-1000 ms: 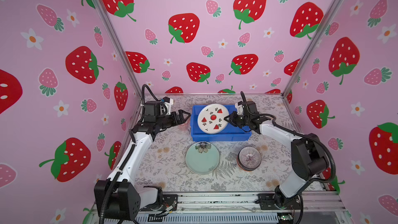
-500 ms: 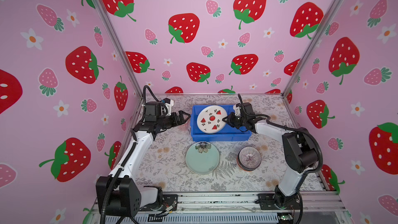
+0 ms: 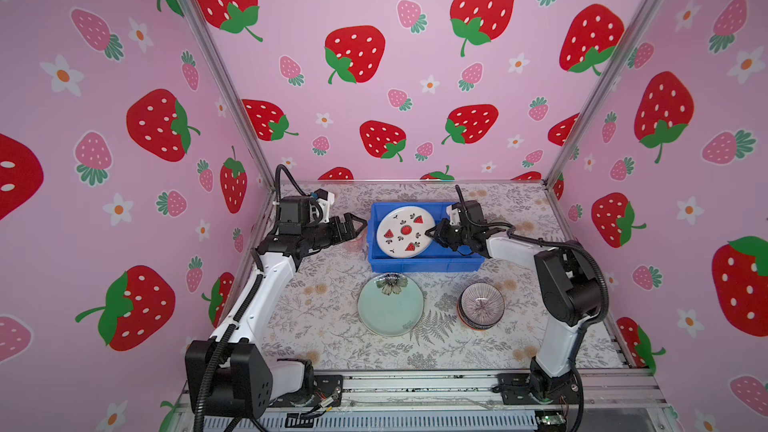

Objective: Place the mixed dishes into the plastic bin
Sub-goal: 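Carry the watermelon plate over the blue bin and lower it in with both grippers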

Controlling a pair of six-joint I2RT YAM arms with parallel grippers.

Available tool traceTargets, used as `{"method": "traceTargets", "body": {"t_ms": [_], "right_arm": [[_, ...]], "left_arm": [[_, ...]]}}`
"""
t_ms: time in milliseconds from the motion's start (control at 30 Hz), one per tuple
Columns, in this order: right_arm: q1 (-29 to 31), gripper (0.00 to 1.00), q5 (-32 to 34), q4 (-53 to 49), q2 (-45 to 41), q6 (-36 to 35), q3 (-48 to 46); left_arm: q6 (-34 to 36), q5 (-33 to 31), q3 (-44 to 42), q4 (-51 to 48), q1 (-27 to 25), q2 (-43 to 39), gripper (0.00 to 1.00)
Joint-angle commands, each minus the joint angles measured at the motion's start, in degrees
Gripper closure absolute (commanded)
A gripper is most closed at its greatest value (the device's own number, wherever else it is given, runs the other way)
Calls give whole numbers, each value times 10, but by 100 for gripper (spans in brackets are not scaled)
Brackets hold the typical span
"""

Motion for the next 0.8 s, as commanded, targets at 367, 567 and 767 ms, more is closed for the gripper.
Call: {"method": "traceTargets", "body": {"t_ms": [367, 567, 767], "right_arm": [[7, 100, -21, 89, 13, 25, 5], [8, 100, -20, 94, 19, 25, -5], [8, 99, -19, 94, 23, 24, -10]], "left_arm": [[3, 15, -4, 14, 3, -1, 1], [1, 18, -5, 16, 3, 0, 1], [0, 20, -5, 16, 3, 1, 1]]}}
